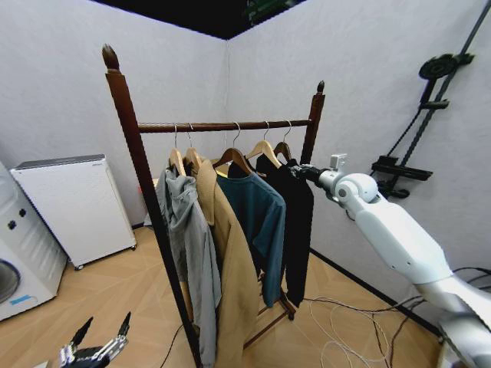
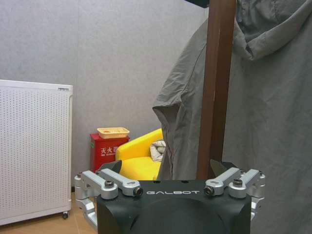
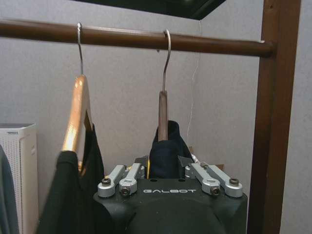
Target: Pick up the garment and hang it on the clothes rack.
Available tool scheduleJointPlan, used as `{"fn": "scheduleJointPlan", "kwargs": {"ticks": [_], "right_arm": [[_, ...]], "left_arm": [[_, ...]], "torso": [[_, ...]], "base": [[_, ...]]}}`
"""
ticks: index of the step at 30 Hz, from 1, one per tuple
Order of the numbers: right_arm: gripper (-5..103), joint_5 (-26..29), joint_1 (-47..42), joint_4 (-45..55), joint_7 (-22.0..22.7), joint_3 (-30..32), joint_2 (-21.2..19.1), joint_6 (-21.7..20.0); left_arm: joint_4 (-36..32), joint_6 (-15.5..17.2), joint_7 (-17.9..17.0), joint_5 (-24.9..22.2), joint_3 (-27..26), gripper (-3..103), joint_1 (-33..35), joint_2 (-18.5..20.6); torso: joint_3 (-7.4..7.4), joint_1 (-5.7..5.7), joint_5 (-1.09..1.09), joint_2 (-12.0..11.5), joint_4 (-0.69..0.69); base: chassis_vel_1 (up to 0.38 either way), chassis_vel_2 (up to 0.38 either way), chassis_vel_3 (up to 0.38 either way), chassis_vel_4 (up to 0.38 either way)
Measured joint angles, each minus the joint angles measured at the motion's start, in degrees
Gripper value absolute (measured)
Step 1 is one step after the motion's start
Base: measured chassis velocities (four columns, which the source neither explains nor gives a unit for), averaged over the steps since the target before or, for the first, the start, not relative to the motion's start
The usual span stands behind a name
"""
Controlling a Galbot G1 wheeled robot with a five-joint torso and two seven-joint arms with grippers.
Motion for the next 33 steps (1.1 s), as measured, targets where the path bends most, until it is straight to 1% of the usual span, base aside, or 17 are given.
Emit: {"fn": "scheduleJointPlan", "kwargs": {"ticks": [3,5,8,9,13,17,18,19,21,22,23,24,25,28,29,32,33], "right_arm": [[47,3.83,-5.71,7.47,2.44,5.11,-4.38,-1.31],[47,4.39,-7.64,9.47,2.65,6.88,-5.56,-1.84],[64,7.7,-14.88,16.1,6.41,13.0,-9.12,-3.34],[64,7.7,-14.88,16.1,6.41,13.0,-9.12,-3.34],[85,11.01,-22.42,23.37,11.83,19.51,-11.41,-3.97],[91,11.9,-26.61,26.48,14.06,23.34,-10.89,-4.94],[99,12.12,-31.58,29.44,15.11,27.62,-9.66,-5.6],[100,10.96,-37.82,32.47,15.52,32.07,-7.86,-5.77],[100,9.82,-42.49,34.31,15.56,35.24,-6.4,-5.77],[100,7.85,-50.22,37.52,15.39,40.72,-3.53,-5.77],[100,7.85,-50.22,37.52,15.39,40.72,-3.53,-5.77],[100,6.21,-55.67,39.74,14.77,44.4,-1.18,-5.69],[100,6.21,-55.67,39.74,14.77,44.4,-1.18,-5.69],[100,-0.45,-68.53,44.14,12.28,50.33,5.49,-3.97],[100,-0.45,-68.53,44.14,12.28,50.33,5.49,-3.97],[100,-7.38,-74.49,45.14,9.32,51.65,11.48,-2.07],[100,-7.38,-74.49,45.14,9.32,51.65,11.48,-2.07]], "left_arm": [[0.0,0.0,0.0,0.0,0.0,100,0.0,0.0],[0.0,0.0,0.01,0.0,0.0,100,0.0,0.0],[0.0,0.0,0.01,0.0,0.0,100,0.0,0.0],[0.0,0.0,0.01,0.0,0.0,100,0.0,0.0],[0.0,0.0,0.01,0.0,0.0,100,0.0,0.0],[0.0,0.0,-0.01,0.0,0.0,100,0.0,0.0],[0.0,0.0,0.01,0.0,0.0,100,0.0,0.0],[0.0,0.0,0.01,0.0,0.0,100,0.0,0.0],[0.0,0.0,0.02,0.0,0.0,100,0.0,0.0],[0.0,0.0,-0.01,0.0,0.0,100,0.0,0.0],[0.0,0.0,-0.01,0.0,0.0,100,0.0,0.0],[0.0,0.0,0.02,0.0,0.0,100,0.0,0.0],[0.0,0.0,0.02,0.0,0.0,100,0.0,0.0],[0.01,0.0,0.0,0.0,0.0,100,0.0,-0.01],[0.01,0.0,0.0,0.0,0.0,100,0.0,-0.01],[0.0,0.0,0.02,0.0,0.0,100,0.0,0.0],[0.0,0.0,0.02,0.0,0.0,100,0.0,0.0]], "torso": [[0.0,0.0,-0.01,0.0,-0.01],[-0.01,-0.01,0.0,0.0,-0.02],[-0.01,-0.02,0.01,0.01,-0.03],[-0.01,-0.02,0.01,0.01,-0.03],[0.0,-0.02,-0.02,0.0,-0.01],[0.0,-0.01,-0.01,0.0,0.0],[0.0,-0.02,-0.03,0.0,0.0],[0.0,-0.01,-0.03,0.0,0.0],[0.0,-0.02,0.0,0.0,0.0],[0.0,-0.01,0.01,0.0,-0.01],[0.0,-0.01,0.01,0.0,-0.01],[0.0,-0.01,0.0,0.0,-0.01],[0.0,-0.01,0.0,0.0,-0.01],[0.0,-0.02,0.0,0.0,-0.02],[0.0,-0.02,0.0,0.0,-0.02],[-0.01,-0.02,-0.02,0.0,-0.02],[-0.01,-0.02,-0.02,0.0,-0.02]], "base": [[0.0,0.0,0.0,0.0],[0.0,0.0,0.0,0.0],[0.0,0.0,0.0,0.0],[0.0,0.0,0.0,0.0],[0.0,0.0,0.0,0.0],[0.0,0.0,0.0,0.0],[0.0,0.0,0.0,0.0],[0.0,0.0,0.0,0.0],[0.0,0.0,0.0,0.0],[0.0,0.0,0.0,0.0],[0.0,0.0,0.0,0.0],[0.0,0.0,0.0,0.0],[0.0,0.0,0.0,0.0],[0.0,0.0,0.0,0.0],[0.0,0.0,0.0,0.0],[0.0,0.0,0.0,0.0],[0.0,0.0,0.0,0.0]]}}
